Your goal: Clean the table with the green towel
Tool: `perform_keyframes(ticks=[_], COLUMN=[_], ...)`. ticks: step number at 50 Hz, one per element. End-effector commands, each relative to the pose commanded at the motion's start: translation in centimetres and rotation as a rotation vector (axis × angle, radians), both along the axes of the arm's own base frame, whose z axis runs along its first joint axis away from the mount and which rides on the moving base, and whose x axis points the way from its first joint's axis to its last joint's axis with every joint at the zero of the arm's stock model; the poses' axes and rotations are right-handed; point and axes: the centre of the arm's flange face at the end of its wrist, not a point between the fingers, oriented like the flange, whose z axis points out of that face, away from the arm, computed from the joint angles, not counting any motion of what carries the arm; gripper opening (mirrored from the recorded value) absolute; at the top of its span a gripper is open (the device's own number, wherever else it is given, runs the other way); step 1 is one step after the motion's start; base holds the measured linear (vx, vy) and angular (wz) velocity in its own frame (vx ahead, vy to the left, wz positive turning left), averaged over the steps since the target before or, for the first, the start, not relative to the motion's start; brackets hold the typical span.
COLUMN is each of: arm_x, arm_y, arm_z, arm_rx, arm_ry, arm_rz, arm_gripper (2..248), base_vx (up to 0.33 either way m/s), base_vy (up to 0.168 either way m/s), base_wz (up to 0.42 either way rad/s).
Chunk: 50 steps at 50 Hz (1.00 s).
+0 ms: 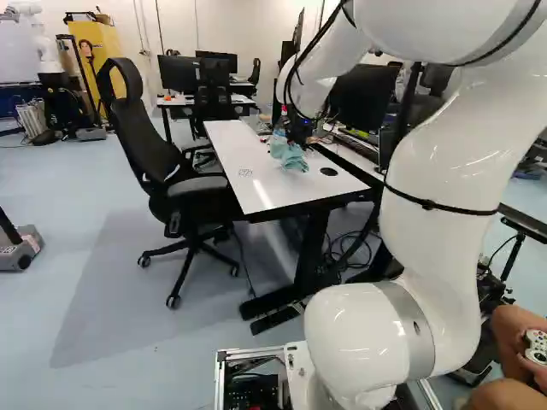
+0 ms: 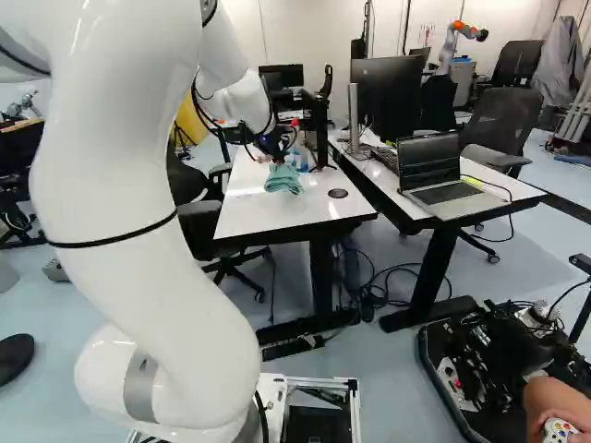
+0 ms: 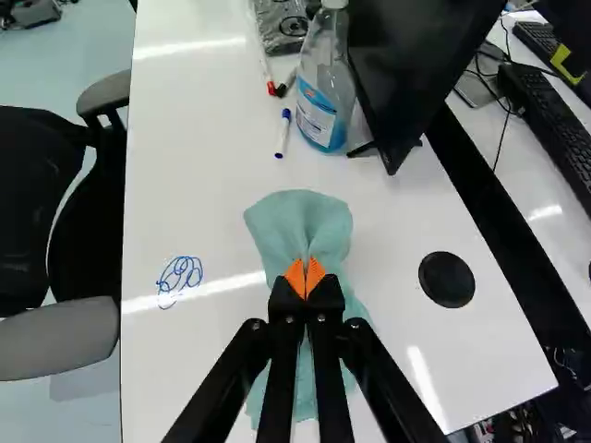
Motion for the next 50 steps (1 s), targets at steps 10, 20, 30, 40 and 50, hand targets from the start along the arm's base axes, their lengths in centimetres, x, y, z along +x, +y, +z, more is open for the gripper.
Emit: perform_keyframes(ticks=[10,20,30,40,50], arm_x=[1.0,2.0,2.9,3.9,4.9], arm_y=[1.1,2.2,3.2,4.2,5.3], arm_z=[0.0,-0.1,-0.1,-0.2,-0.3], arm_rx=[0.000,0.000,0.000,0.001,0.001], arm_ry=[-0.003,-0.007,-0.011,-0.016,-0.021], arm_rz=[0.018,0.037,0.053,0.069,0.085], arm_gripper=[21,21,21,21,21], base_vx=[0.000,0.000,0.000,0.000,0.000], base_vy=[0.000,0.000,0.000,0.000,0.000], base_wz=[0.000,0.000,0.000,0.000,0.000])
